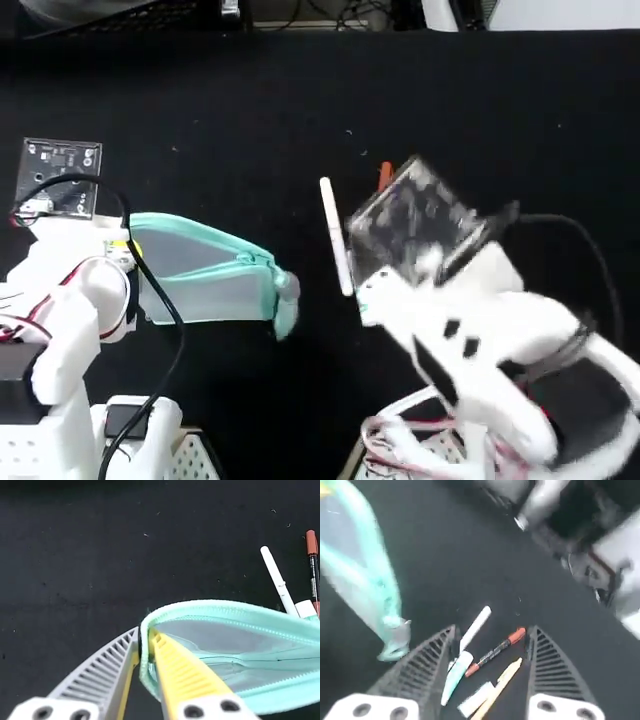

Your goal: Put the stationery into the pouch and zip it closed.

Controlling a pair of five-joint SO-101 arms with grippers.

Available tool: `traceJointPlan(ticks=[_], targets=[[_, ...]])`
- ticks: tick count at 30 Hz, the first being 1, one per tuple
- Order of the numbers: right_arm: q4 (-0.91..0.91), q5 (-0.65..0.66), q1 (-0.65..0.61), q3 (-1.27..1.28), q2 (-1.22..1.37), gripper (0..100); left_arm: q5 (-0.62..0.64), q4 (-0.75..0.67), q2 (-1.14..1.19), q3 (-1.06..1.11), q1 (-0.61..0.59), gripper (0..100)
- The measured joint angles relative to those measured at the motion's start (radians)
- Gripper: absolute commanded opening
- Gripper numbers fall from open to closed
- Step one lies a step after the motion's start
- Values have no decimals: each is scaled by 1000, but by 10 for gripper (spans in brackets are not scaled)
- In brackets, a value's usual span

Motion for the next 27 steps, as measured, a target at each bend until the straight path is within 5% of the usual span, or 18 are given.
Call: traceJointPlan(ticks=[6,13,18,27], targets=[[-230,-72,138,364,178,208,0,0,0,0,0,30],[-710,-132,147,672,402,208,0,0,0,0,0,30],[-898,-137,127,654,638,208,0,0,0,0,0,30],[-933,-138,124,347,1082,206,0,0,0,0,0,30]])
